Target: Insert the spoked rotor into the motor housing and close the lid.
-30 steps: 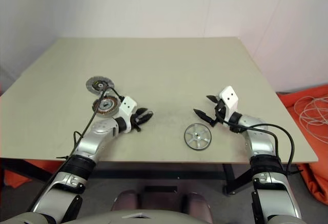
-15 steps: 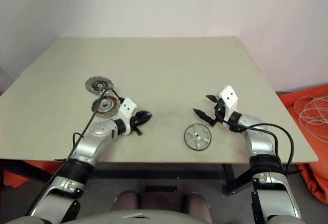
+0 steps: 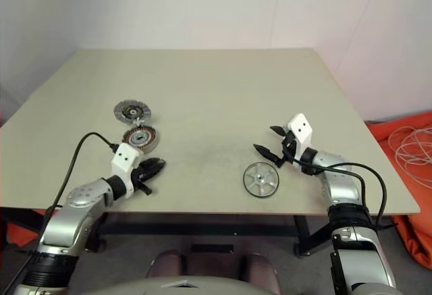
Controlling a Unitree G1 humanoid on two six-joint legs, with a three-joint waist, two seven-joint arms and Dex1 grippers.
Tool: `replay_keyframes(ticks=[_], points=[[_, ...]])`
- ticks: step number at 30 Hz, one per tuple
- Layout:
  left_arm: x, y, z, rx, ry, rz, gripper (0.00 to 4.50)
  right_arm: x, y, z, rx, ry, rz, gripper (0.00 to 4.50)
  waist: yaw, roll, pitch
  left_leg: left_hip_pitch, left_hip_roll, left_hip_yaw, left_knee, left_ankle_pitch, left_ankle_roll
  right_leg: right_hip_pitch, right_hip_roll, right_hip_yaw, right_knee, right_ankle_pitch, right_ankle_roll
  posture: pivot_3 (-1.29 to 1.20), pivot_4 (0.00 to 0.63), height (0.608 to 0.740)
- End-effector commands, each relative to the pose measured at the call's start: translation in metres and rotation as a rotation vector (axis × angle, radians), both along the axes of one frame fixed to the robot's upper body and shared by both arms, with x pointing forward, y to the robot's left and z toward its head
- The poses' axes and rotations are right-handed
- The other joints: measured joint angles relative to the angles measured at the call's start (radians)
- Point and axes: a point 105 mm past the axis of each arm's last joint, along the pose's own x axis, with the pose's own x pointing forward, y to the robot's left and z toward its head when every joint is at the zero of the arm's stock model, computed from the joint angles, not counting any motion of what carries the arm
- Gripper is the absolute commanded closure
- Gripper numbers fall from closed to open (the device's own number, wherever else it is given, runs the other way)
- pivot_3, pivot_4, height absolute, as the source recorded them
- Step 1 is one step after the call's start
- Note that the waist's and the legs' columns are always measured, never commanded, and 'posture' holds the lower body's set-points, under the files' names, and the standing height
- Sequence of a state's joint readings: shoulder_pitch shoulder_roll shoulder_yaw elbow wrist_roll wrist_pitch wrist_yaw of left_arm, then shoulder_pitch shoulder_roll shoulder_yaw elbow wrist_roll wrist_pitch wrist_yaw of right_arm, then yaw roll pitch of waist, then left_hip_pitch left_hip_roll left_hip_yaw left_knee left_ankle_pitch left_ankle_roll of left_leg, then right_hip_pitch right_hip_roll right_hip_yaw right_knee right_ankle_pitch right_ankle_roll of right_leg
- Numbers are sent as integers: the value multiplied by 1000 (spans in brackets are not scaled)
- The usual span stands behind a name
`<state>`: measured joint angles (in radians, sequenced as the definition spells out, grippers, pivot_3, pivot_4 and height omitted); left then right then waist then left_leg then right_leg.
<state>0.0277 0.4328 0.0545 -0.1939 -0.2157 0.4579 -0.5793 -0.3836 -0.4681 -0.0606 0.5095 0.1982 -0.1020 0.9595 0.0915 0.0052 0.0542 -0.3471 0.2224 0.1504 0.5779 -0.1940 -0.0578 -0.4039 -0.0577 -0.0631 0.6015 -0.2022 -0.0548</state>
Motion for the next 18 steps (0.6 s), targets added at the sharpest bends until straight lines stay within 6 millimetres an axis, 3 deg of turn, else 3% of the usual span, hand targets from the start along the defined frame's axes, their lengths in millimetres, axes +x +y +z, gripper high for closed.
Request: replay_keyframes(ticks=[1, 15, 18], points=[[1, 8, 15, -16, -52, 34, 3810, 5, 3, 14, 8, -54, 19, 0, 0, 0, 0, 0, 0, 0, 0, 0, 0, 0, 0, 0, 0, 0, 0, 0, 0, 740], [-9, 22, 14, -109, -12, 114, 3810, 5, 0, 14, 1, -52, 16, 0, 0, 0, 0, -1, 0, 0, -1, 0, 0, 0, 0, 0, 0, 0, 0, 0, 0, 740], [-12, 21, 11, -114, 19, 99, 2801, 5, 1, 14, 1, -53, 19, 0, 0, 0, 0, -1, 0, 0, 0, 0, 0, 0, 0, 0, 0, 0, 0, 0, 0, 740]])
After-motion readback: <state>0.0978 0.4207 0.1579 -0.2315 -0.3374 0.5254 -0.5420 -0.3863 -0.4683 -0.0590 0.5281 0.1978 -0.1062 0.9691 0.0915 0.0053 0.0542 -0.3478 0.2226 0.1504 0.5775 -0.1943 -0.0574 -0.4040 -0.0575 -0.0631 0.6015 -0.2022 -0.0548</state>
